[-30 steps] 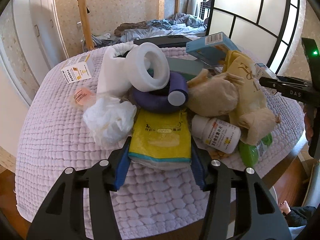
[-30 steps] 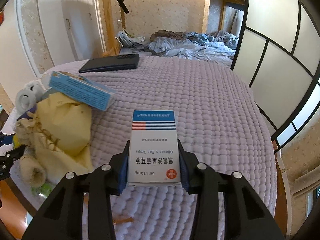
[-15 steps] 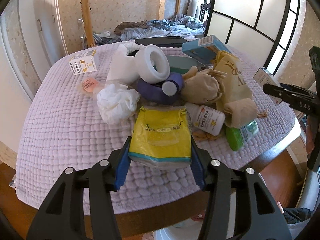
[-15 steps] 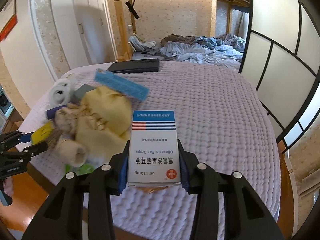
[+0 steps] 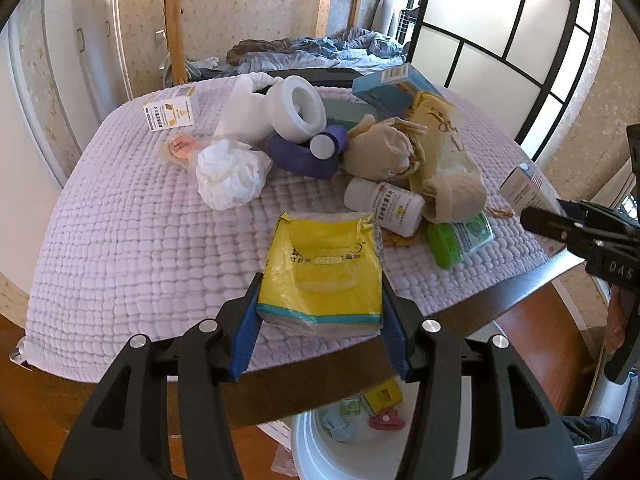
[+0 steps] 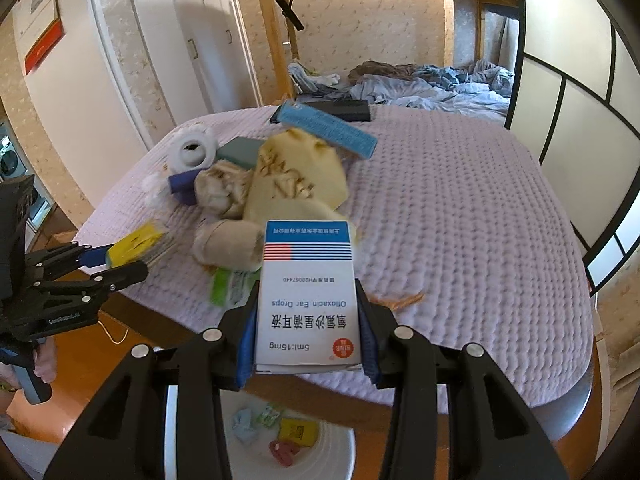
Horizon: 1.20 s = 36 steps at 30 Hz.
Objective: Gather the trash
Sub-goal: 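Lift the yellow packet and ear-drop box off the bed and carry them over the bin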
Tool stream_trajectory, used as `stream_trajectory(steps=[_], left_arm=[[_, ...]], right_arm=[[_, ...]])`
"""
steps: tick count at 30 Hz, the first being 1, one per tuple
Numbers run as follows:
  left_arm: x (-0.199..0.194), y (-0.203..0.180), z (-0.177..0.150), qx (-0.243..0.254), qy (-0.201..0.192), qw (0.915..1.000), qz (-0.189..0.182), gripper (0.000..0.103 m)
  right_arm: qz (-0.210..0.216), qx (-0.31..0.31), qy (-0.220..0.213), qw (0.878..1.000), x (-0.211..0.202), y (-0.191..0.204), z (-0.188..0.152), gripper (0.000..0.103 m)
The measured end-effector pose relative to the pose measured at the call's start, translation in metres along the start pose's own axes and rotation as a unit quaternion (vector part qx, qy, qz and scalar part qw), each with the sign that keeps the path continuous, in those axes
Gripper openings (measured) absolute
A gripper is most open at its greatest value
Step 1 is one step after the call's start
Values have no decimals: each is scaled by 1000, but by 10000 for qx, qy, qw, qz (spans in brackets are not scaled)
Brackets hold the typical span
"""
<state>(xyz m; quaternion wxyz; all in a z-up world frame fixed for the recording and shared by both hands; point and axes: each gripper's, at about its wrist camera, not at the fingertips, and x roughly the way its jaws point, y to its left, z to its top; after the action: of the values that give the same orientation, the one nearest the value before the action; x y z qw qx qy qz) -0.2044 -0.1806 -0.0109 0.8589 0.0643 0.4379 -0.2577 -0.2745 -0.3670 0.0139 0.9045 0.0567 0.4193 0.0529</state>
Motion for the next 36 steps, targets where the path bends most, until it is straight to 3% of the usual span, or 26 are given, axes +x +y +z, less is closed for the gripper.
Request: stream_trajectory(steps=[36], left_arm=[[-23,-39,-43,567,522,9970,-20,54]], right_arm=[[264,-140,378,9988,-30,55,-61,41]])
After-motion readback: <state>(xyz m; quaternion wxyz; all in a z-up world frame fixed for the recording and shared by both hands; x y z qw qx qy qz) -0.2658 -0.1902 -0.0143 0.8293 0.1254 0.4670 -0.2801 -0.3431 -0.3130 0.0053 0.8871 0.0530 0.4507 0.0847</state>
